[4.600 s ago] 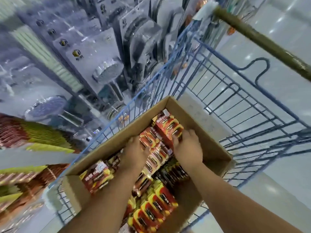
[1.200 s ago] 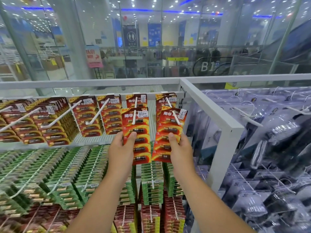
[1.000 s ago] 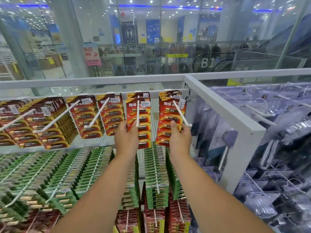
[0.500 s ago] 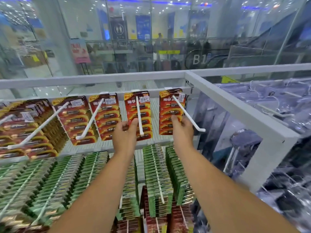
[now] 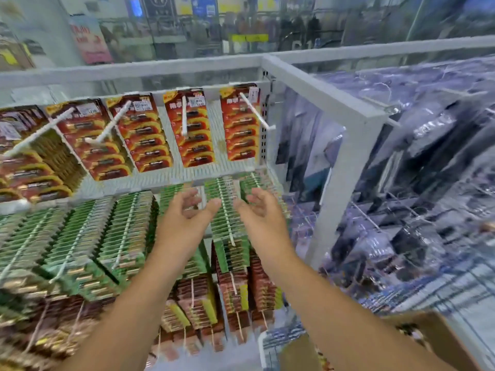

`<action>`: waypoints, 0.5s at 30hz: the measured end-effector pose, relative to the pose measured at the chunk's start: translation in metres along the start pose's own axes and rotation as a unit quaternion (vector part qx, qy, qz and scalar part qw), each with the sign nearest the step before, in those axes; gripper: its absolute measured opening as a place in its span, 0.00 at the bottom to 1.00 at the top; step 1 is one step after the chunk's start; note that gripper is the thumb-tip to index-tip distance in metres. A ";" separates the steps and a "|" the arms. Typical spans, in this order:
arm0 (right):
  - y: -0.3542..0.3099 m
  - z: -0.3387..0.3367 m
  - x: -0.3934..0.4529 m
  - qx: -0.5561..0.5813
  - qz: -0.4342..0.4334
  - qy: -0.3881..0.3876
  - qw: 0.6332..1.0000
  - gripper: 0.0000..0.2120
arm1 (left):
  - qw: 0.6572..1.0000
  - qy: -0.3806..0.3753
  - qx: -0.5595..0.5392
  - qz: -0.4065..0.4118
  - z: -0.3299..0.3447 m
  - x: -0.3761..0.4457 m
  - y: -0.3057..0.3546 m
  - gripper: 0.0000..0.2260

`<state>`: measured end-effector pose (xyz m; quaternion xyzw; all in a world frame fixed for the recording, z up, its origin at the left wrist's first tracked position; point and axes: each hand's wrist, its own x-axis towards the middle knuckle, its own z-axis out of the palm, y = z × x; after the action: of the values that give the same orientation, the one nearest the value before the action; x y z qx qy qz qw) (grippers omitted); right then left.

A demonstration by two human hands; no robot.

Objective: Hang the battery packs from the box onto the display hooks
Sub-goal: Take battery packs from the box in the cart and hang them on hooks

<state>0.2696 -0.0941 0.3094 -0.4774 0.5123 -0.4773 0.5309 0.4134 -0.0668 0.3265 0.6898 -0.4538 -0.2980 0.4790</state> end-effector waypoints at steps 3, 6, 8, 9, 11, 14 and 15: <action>0.025 -0.037 -0.047 0.040 0.004 0.022 0.999 0.16 | 0.999 -0.029 -0.019 -0.003 0.019 -0.035 -0.009 0.23; 0.052 -0.088 -0.089 0.044 0.028 0.054 0.997 0.14 | 0.998 -0.052 -0.019 -0.017 0.052 -0.063 -0.017 0.17; 0.071 -0.128 -0.111 0.039 0.038 0.077 0.996 0.12 | 0.997 -0.074 -0.020 -0.015 0.078 -0.082 -0.018 0.16; 0.079 -0.149 -0.121 0.027 0.043 0.087 0.995 0.12 | 0.995 -0.092 -0.026 -0.013 0.092 -0.094 -0.016 0.16; 0.095 -0.195 -0.136 -0.002 0.055 0.111 0.992 0.13 | 0.991 -0.125 -0.034 -0.015 0.123 -0.115 -0.015 0.17; 0.126 -0.262 -0.154 -0.030 0.092 0.166 0.981 0.14 | 0.984 -0.175 -0.030 -0.021 0.176 -0.144 -0.018 0.24; 0.137 -0.282 -0.159 -0.042 0.105 0.184 0.976 0.14 | 0.982 -0.189 -0.020 -0.022 0.195 -0.152 -0.020 0.24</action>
<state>-0.0126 0.0709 0.1820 -0.3471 0.6681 -0.4761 0.4544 0.1928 -0.0020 0.2332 0.6211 -0.5145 -0.4425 0.3920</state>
